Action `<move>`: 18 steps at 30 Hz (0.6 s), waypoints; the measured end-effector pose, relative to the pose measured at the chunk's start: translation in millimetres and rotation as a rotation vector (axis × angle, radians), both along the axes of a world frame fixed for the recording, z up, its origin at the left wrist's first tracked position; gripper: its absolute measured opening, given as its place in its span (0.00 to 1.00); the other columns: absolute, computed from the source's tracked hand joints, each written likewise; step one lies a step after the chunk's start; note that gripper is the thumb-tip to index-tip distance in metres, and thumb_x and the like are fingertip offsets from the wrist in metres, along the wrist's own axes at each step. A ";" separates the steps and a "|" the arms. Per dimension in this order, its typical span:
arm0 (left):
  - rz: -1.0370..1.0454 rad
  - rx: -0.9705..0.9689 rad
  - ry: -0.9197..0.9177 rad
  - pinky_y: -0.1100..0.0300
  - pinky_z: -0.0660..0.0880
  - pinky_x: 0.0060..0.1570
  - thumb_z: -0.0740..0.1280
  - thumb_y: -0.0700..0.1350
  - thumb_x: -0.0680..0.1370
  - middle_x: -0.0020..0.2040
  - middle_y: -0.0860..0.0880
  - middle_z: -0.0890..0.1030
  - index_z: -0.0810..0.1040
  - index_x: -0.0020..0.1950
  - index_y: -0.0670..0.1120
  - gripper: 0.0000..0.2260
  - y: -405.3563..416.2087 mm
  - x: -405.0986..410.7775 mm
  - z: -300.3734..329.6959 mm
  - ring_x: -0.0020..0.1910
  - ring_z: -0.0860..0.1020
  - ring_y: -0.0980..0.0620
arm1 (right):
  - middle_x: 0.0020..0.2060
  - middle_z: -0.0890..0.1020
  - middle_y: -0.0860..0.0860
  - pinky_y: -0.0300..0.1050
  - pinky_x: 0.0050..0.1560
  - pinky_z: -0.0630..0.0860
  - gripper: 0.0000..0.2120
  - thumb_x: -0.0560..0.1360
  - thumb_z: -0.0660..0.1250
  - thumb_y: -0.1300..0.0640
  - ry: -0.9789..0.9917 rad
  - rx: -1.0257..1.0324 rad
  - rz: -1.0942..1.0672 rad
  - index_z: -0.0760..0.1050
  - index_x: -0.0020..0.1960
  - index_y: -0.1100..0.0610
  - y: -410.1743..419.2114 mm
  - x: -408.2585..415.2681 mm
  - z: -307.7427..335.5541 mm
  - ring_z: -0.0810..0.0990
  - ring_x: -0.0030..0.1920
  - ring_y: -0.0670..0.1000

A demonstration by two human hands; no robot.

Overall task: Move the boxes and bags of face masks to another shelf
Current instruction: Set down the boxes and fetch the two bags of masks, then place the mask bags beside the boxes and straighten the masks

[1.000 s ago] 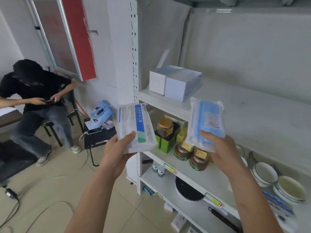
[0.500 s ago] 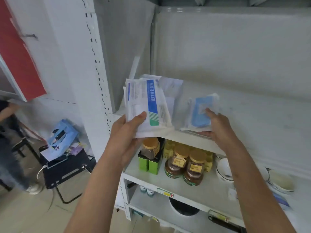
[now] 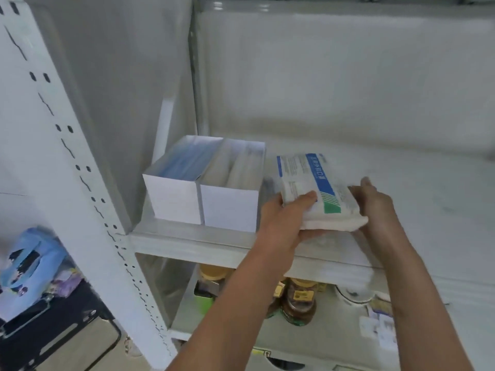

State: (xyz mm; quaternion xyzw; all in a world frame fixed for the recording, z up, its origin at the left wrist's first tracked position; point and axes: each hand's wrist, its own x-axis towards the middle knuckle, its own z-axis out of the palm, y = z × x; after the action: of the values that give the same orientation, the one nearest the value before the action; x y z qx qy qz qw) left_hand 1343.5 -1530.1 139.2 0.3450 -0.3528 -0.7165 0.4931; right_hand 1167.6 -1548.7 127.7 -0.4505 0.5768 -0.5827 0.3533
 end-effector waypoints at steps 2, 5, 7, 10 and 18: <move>-0.028 0.038 0.012 0.48 0.85 0.46 0.70 0.40 0.79 0.58 0.44 0.85 0.77 0.67 0.45 0.16 -9.9 3.5 -5.4 0.54 0.85 0.45 | 0.46 0.87 0.60 0.50 0.41 0.77 0.32 0.82 0.52 0.36 -0.181 0.119 0.110 0.82 0.55 0.61 -0.2 -1.7 2.6 0.84 0.45 0.61; -0.077 0.100 0.051 0.49 0.84 0.45 0.70 0.39 0.79 0.58 0.41 0.84 0.77 0.67 0.43 0.17 -20.6 8.5 -11.3 0.55 0.85 0.42 | 0.41 0.84 0.62 0.47 0.33 0.68 0.23 0.78 0.65 0.40 0.050 0.159 0.196 0.85 0.50 0.59 -2.5 6.4 1.9 0.78 0.36 0.56; -0.093 0.157 0.067 0.48 0.84 0.46 0.70 0.38 0.77 0.58 0.39 0.84 0.78 0.65 0.42 0.16 -23.6 12.6 -13.2 0.55 0.84 0.41 | 0.42 0.85 0.62 0.48 0.36 0.69 0.13 0.76 0.71 0.49 0.123 0.162 0.172 0.85 0.47 0.59 -2.8 8.0 -2.4 0.80 0.37 0.58; -0.184 0.213 0.117 0.48 0.82 0.55 0.72 0.38 0.76 0.59 0.39 0.84 0.77 0.65 0.41 0.18 -13.8 24.1 -16.0 0.57 0.84 0.42 | 0.45 0.87 0.60 0.48 0.43 0.77 0.11 0.73 0.75 0.55 0.054 0.221 0.159 0.84 0.50 0.61 0.4 5.5 -6.7 0.86 0.42 0.57; -0.290 -0.213 -0.163 0.63 0.78 0.56 0.72 0.45 0.67 0.59 0.65 0.83 0.79 0.62 0.65 0.25 31.0 81.7 3.9 0.57 0.80 0.66 | 0.39 0.87 0.47 0.46 0.41 0.78 0.07 0.75 0.71 0.49 0.468 0.290 -0.168 0.84 0.48 0.50 14.7 28.2 -7.0 0.85 0.41 0.49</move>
State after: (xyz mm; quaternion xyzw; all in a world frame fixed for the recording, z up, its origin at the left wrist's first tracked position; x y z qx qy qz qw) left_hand 1425.2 -1499.1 143.0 0.2933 -0.5113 -0.7083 0.3883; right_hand 1195.8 -1534.0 120.7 -0.4682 0.7551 -0.4016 0.2219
